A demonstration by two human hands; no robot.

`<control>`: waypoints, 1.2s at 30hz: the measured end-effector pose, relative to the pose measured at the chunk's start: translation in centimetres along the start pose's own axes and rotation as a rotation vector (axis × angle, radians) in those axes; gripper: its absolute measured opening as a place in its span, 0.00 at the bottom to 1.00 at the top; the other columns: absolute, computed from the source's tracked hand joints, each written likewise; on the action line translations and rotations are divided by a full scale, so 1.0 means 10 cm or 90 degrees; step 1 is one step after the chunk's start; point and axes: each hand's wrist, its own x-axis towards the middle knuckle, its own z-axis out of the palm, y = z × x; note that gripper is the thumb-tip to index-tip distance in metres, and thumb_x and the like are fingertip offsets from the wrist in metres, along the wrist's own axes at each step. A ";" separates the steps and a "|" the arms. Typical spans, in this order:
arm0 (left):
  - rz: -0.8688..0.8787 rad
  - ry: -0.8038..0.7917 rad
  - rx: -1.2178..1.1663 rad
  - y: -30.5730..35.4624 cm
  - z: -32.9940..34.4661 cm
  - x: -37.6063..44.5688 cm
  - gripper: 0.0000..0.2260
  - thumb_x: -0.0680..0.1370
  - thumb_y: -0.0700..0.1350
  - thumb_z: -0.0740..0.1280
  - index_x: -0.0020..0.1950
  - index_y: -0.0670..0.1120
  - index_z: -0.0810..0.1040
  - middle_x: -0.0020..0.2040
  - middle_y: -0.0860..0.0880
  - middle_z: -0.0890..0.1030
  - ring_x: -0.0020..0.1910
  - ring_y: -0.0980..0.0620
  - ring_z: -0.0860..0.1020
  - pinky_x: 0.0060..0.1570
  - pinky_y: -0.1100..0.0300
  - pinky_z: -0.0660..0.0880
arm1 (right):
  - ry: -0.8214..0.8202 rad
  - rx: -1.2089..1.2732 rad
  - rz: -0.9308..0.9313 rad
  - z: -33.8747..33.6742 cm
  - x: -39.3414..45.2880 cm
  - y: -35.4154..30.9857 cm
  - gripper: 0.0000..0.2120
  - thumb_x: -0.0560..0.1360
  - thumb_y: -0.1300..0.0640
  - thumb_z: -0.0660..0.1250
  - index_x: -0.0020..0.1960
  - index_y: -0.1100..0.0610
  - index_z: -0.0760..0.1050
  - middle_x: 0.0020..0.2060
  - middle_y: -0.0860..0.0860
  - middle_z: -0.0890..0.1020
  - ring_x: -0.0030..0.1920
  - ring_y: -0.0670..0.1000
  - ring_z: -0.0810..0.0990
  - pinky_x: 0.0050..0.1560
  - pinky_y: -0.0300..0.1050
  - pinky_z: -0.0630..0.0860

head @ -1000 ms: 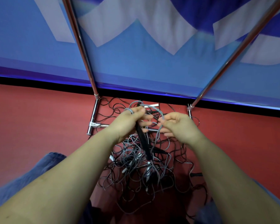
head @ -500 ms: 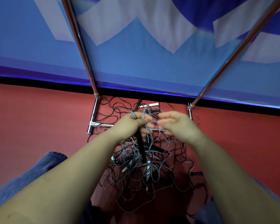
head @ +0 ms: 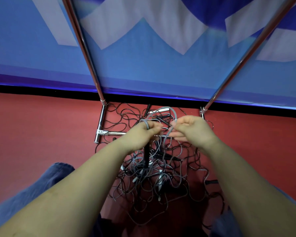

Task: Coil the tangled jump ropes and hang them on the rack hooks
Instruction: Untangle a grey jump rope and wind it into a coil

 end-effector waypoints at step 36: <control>-0.010 -0.045 0.010 0.00 0.07 -0.02 0.08 0.82 0.38 0.57 0.48 0.42 0.76 0.39 0.49 0.81 0.37 0.57 0.77 0.42 0.64 0.71 | 0.032 0.351 0.071 -0.07 0.01 -0.05 0.03 0.78 0.63 0.63 0.49 0.62 0.74 0.44 0.57 0.83 0.42 0.52 0.85 0.43 0.44 0.80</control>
